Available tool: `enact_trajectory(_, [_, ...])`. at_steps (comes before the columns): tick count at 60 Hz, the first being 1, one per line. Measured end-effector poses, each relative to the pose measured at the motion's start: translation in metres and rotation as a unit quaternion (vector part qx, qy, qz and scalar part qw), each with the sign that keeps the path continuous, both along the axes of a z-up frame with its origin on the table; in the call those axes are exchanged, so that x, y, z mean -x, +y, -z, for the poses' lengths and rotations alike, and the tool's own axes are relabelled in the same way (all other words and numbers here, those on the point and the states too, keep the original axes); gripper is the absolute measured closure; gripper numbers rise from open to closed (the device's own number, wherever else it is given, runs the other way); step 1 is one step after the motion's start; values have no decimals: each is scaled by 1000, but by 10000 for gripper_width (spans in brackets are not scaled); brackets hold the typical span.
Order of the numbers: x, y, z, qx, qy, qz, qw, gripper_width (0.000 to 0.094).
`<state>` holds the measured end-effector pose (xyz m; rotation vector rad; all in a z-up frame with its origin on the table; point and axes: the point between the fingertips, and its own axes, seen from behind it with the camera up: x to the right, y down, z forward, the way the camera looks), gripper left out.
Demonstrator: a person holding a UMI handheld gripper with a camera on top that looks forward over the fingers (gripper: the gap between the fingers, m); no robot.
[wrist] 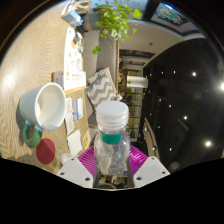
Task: Pour water
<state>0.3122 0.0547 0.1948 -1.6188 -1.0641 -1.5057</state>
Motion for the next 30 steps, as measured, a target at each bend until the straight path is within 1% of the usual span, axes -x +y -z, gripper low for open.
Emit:
enact_trajectory(6, [10, 12, 5, 24, -117, -35, 992, 537])
enact_trajectory(9, [13, 15, 11, 36, -156, -46, 986, 536])
enact_trajectory(14, [16, 18, 21, 59, -194, -55, 978, 539])
enact_trajectory(18, [17, 19, 25, 68, -209, -63, 974, 538])
enact_trajectory(26, [21, 17, 20, 64, -189, -73, 977, 538])
enact_trajectory(30, [22, 14, 12, 55, -148, -71, 985, 537])
